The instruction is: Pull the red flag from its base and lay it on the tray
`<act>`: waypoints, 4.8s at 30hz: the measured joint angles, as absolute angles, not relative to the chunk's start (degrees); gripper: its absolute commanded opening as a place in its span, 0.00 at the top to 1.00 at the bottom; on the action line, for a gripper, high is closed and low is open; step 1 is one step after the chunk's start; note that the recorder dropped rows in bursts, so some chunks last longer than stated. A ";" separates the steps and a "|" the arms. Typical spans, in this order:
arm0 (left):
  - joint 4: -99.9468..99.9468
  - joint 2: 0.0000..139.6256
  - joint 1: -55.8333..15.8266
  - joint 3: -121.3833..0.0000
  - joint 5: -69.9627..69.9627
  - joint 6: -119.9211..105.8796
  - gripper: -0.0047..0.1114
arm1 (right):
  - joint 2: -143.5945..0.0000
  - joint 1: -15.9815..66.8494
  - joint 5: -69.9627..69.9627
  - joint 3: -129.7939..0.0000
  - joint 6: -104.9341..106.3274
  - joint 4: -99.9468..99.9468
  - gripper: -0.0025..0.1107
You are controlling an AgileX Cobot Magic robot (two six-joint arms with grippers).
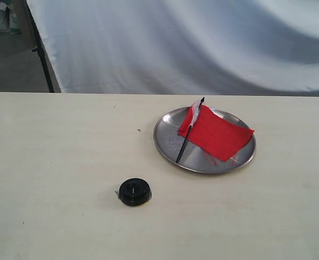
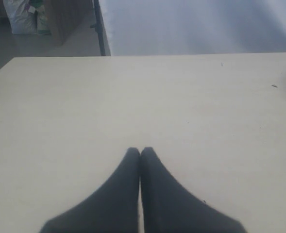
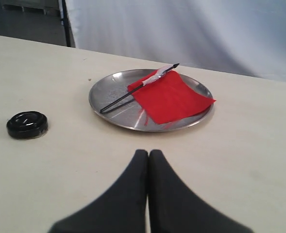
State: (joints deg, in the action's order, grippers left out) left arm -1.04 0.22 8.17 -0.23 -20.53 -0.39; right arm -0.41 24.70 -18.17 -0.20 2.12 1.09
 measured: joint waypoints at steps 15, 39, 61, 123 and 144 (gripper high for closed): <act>-1.04 0.22 8.17 -0.23 -20.53 -0.39 0.96 | -0.41 14.72 -18.17 -0.20 2.12 1.19 0.98; -1.04 0.22 8.17 -0.23 -20.53 -0.39 0.96 | -0.41 8.43 -18.17 -0.20 2.12 1.19 0.98; -1.04 0.22 8.17 -0.23 -20.53 -0.39 0.96 | -0.41 6.44 -18.17 -0.20 2.07 1.19 0.98; -1.04 0.22 8.17 -0.23 -20.53 -0.39 0.96 | -0.41 6.44 -18.17 -0.20 1.98 1.19 0.98; -1.04 0.22 8.17 -0.23 -20.53 -0.39 0.96 | -0.41 6.44 -18.17 -0.20 1.98 1.19 0.98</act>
